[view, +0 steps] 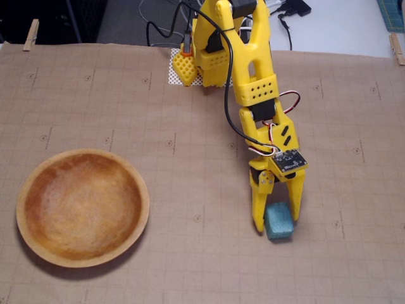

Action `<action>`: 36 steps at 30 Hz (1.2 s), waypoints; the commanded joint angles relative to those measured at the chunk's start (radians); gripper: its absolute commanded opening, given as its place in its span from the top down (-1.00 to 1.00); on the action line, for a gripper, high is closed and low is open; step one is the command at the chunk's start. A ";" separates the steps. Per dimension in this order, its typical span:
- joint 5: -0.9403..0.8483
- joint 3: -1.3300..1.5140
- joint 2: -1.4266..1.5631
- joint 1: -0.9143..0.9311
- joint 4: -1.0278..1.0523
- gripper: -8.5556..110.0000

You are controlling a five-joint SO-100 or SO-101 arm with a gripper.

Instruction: Grasp a blue block and put it in the bowl.

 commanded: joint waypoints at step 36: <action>-0.008 -0.040 0.034 0.009 -0.008 0.91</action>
